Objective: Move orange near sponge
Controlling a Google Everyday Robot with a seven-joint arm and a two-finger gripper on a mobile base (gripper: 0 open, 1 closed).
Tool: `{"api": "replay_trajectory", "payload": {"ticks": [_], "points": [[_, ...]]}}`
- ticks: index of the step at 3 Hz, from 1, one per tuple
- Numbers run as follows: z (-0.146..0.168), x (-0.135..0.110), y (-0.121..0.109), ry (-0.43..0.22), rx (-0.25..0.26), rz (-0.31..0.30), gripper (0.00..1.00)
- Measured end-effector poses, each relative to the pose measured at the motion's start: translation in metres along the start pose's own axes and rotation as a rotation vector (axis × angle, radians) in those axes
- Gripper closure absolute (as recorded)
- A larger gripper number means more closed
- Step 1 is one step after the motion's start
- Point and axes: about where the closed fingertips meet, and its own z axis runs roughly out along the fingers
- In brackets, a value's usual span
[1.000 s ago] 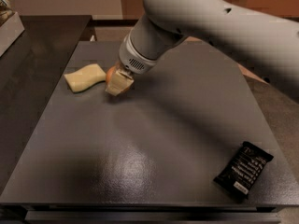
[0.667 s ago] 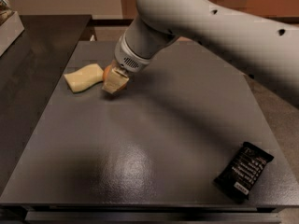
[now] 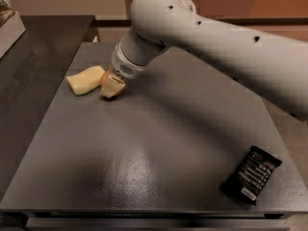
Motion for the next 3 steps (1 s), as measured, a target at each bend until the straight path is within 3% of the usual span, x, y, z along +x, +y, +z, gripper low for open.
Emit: {"api": "replay_trajectory", "payload": {"ticks": [1, 2, 3], "points": [[0.0201, 0.0037, -0.0035, 0.001, -0.003, 0.009, 0.2], [0.0202, 0.0026, -0.0022, 0.001, -0.004, 0.006, 0.0], [0.0202, 0.0026, -0.0022, 0.001, -0.004, 0.006, 0.0]]}}
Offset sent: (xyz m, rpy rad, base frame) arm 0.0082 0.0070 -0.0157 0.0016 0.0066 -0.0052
